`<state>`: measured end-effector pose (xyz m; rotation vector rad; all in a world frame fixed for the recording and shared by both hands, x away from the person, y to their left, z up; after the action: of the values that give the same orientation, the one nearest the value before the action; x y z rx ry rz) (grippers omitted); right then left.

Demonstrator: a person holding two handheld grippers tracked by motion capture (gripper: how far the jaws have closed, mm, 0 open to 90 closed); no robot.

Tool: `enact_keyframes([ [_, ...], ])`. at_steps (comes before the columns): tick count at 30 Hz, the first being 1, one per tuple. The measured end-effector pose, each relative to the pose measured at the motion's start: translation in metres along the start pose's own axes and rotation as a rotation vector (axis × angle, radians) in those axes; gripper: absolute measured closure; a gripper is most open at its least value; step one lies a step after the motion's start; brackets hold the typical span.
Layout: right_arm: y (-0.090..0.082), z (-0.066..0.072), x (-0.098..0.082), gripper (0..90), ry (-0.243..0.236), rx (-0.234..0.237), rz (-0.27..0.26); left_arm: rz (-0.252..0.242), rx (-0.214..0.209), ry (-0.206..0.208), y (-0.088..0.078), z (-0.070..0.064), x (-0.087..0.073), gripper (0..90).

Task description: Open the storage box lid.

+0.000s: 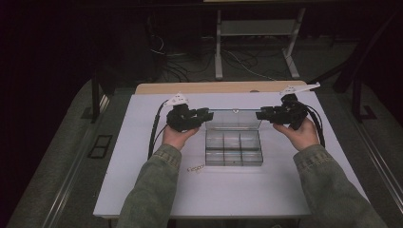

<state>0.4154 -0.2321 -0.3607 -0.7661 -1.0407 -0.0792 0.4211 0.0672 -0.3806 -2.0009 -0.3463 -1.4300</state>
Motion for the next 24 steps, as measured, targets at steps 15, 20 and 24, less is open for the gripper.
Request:
enact_keyframes([
  [15, 0.005, -0.009, 0.007, 69.3, -0.014, -0.004, 0.0, 0.022, 0.002, -0.008, 0.011, 0.009, 0.008, 62.7],
  [20, 0.007, -0.014, 0.01, 70.1, -0.003, -0.001, 0.0, 0.031, 0.001, -0.013, 0.017, 0.012, 0.006, 62.2],
  [24, 0.008, -0.017, 0.011, 70.7, 0.007, 0.003, -0.004, 0.055, 0.003, -0.019, 0.021, 0.016, 0.001, 62.2],
])
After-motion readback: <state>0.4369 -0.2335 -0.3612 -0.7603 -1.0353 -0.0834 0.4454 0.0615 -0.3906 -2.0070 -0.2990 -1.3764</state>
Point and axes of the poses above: each handheld gripper's, and its own axes: y roughly forward along the jaws, x roughly out of its top, z roughly to its left, the point moved 4 cm from there along y, roughly forward along the jaws, and after that the axes turned 7 degrees about x, right-handed, at the moved point
